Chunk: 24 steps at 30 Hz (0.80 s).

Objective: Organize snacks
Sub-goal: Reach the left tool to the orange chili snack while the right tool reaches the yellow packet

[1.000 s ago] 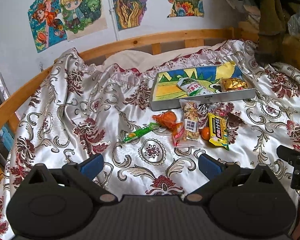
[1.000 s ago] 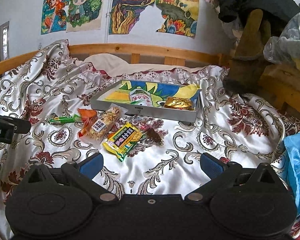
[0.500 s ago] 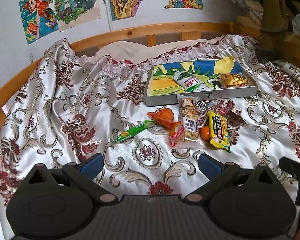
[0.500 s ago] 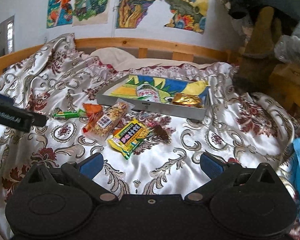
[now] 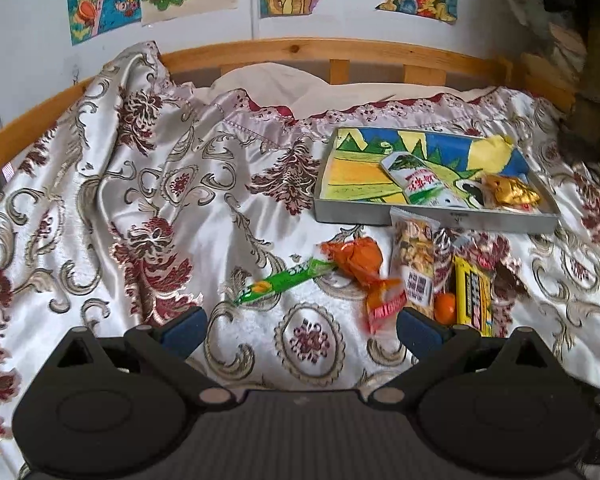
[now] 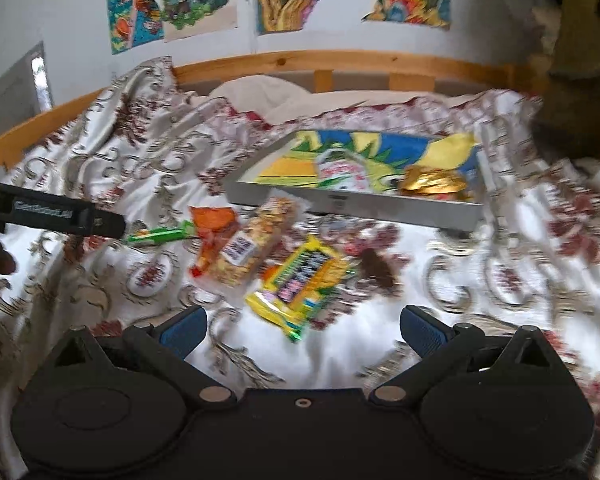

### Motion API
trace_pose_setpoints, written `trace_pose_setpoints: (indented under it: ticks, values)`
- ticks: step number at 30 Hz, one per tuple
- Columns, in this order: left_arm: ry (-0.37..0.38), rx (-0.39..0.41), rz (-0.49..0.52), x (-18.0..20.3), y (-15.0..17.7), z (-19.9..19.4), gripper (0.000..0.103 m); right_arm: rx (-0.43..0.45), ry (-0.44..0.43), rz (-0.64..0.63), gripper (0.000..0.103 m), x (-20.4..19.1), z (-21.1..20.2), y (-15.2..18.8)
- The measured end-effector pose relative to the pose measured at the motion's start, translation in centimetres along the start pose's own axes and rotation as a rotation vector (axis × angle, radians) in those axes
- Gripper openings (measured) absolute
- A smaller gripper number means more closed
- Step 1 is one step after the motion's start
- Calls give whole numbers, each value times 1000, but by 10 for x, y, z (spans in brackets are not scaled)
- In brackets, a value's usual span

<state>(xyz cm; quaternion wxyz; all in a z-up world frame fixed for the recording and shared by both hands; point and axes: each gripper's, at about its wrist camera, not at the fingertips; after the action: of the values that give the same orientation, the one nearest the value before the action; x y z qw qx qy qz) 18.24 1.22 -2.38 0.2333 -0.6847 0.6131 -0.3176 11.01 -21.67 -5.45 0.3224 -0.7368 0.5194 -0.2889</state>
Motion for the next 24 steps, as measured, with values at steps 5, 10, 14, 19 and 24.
trace_pose_setpoints:
  ticks: [5,10,14,19,24]
  values:
    - [55,-13,-53,-3,-13,20,103,-9,-51,16,102,-1,27,-5]
    - [124,-34,-95,0,-21,47,103,-7,-49,47,102,-1,47,-8]
    - [150,-35,-94,6,-20,70,103,-30,-56,124,97,4,61,-5]
    - [157,-70,-53,16,-18,96,102,-39,-51,149,95,5,72,-3]
    - [207,-131,-117,13,-24,112,92,-39,-52,184,93,8,84,-3]
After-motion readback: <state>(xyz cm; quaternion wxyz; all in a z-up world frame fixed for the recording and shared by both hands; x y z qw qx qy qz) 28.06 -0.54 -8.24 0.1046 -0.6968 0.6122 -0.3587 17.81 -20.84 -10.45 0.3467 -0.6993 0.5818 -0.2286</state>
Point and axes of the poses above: each gripper's, at about its wrist camera, not at the fingertips, and z roughly the way its jaws point, x to its right, y to its underside, and after that the axes turned 13 degrees about -z, right-handed
